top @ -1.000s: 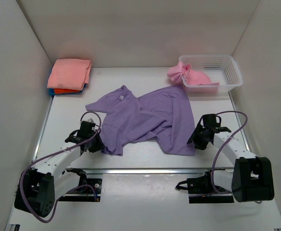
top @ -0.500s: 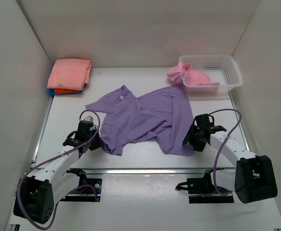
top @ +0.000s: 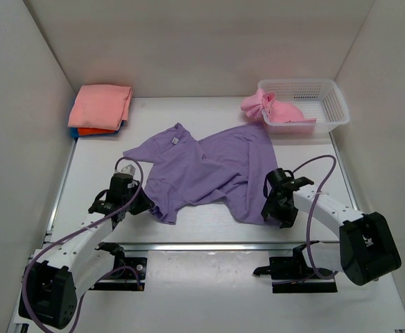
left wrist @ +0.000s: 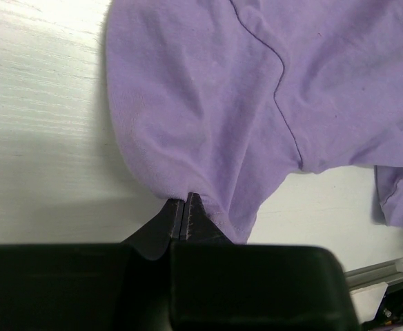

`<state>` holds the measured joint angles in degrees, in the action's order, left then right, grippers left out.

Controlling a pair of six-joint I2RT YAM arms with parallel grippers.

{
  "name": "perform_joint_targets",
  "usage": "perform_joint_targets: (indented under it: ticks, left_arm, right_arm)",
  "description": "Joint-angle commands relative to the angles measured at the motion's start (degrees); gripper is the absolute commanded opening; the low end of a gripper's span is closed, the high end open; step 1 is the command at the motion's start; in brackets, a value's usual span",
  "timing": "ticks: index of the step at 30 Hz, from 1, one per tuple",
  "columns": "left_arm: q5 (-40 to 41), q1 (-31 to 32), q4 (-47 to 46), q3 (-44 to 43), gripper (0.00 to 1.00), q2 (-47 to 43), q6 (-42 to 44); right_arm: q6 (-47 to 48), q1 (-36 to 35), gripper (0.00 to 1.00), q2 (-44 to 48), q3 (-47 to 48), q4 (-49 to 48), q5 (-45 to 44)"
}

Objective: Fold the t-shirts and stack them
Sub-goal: Flatten out the tshirt

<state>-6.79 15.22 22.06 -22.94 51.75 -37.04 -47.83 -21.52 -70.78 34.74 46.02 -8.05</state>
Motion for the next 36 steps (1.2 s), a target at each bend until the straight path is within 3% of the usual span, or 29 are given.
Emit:
perform_joint_targets:
  ticks: [1,3,5,7,8,9,14,17,19,21,23,26,30,36]
  left_arm:
    - [-1.7,-0.3,-1.6,0.4,0.0,-1.0,0.6]
    - [-1.7,-0.4,-1.5,0.3,0.0,-1.4,1.1]
    - [-1.8,-0.3,-1.4,-0.1,0.0,-0.9,1.9]
    - [-1.4,-0.4,-1.4,-0.1,0.0,-0.9,2.5]
    - [-1.5,-0.9,-1.2,0.0,0.0,-1.2,2.3]
    - [-1.4,-0.8,-1.5,-0.3,0.0,-0.9,2.6]
    - [-3.1,-2.0,-1.7,-8.0,0.0,0.4,3.3]
    - [-6.6,-6.6,-3.2,-22.0,0.0,6.1,3.5]
    - [-9.2,-10.8,-2.4,-39.2,0.0,11.1,3.5]
    - [-11.1,-12.8,0.1,-53.7,0.0,17.8,4.3]
    - [-10.4,-12.9,4.2,-70.0,0.0,21.1,5.0]
    - [-8.4,-12.8,3.9,-77.2,0.0,20.9,4.9]
    - [-9.7,-14.5,-0.1,-76.6,0.0,14.5,3.6]
    - [0.1,-6.5,5.4,-87.8,0.0,10.0,10.0]
  right_arm:
    - [-1.0,0.3,0.56,-2.4,-1.1,1.5,-1.8]
    - [-0.5,1.5,0.56,-3.0,-2.9,-0.6,-0.9]
    - [0.0,2.5,0.48,-4.3,-3.7,-2.5,-0.6]
    - [0.7,3.0,0.3,-4.1,-3.0,-3.1,-2.0]
    - [1.2,3.5,0.09,-4.2,-3.0,-3.3,-1.4]
    - [1.9,4.1,0.0,-3.8,-2.8,-3.8,-1.3]
    - [7.7,6.3,0.0,-0.2,5.5,-2.4,2.8]
    - [14.3,10.3,0.0,-0.1,18.8,-0.7,6.3]
    - [17.7,11.1,0.0,-1.5,30.0,1.6,6.7]
    - [20.8,10.9,0.0,-4.8,45.2,6.6,5.2]
    - [23.3,10.4,0.0,-6.5,54.6,9.2,4.9]
    - [25.5,9.8,0.0,-5.4,61.7,9.0,6.2]
    - [27.1,10.1,0.0,1.4,61.2,4.3,8.8]
    - [27.2,13.0,0.0,10.6,64.9,1.1,14.3]
